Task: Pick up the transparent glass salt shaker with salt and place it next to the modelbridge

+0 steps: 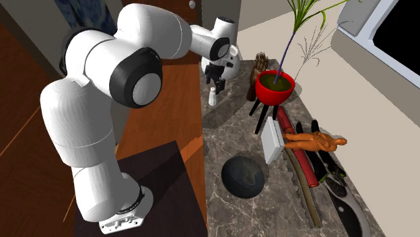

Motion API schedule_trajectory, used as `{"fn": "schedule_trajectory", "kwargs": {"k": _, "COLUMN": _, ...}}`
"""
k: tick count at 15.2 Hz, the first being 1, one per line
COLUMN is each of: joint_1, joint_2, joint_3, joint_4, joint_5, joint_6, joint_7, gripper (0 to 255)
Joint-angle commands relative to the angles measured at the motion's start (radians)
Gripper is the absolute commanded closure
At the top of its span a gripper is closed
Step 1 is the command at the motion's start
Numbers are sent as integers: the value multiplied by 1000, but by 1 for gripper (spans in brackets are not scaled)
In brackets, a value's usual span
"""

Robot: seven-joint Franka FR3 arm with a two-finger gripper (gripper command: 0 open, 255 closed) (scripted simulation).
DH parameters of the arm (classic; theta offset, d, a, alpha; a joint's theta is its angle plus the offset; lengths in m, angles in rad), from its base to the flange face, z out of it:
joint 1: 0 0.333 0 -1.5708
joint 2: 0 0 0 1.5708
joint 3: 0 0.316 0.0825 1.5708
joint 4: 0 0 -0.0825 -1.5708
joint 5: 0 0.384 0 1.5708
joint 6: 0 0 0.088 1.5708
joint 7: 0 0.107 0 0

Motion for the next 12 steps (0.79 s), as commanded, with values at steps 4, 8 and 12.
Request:
{"fn": "schedule_trajectory", "kwargs": {"k": 4, "joint_1": 5, "joint_2": 21, "joint_3": -2, "joint_4": -36, "joint_5": -8, "joint_6": 56, "joint_7": 6, "gripper": 0}}
{"fn": "schedule_trajectory", "kwargs": {"k": 8, "joint_1": 6, "joint_2": 21, "joint_3": -2, "joint_4": -36, "joint_5": -8, "joint_6": 56, "joint_7": 6, "gripper": 0}}
{"fn": "schedule_trajectory", "kwargs": {"k": 12, "joint_1": 6, "joint_2": 21, "joint_3": -2, "joint_4": -35, "joint_5": -8, "joint_6": 56, "joint_7": 6, "gripper": 255}}
